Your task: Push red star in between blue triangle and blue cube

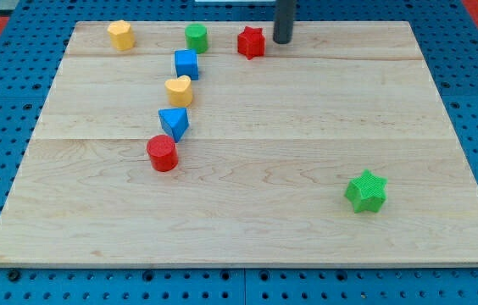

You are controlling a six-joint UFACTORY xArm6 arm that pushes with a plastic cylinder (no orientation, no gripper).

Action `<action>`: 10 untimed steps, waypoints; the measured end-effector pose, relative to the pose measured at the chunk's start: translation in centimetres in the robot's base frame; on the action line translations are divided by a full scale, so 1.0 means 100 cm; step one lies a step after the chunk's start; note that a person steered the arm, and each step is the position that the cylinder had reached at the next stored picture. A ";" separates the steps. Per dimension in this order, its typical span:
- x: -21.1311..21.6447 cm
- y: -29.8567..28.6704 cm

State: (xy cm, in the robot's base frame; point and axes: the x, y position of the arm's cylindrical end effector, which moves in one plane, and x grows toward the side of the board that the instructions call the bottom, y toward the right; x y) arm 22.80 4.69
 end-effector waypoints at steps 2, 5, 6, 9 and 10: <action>0.000 -0.071; 0.070 -0.106; 0.098 -0.106; 0.077 -0.141; 0.102 -0.192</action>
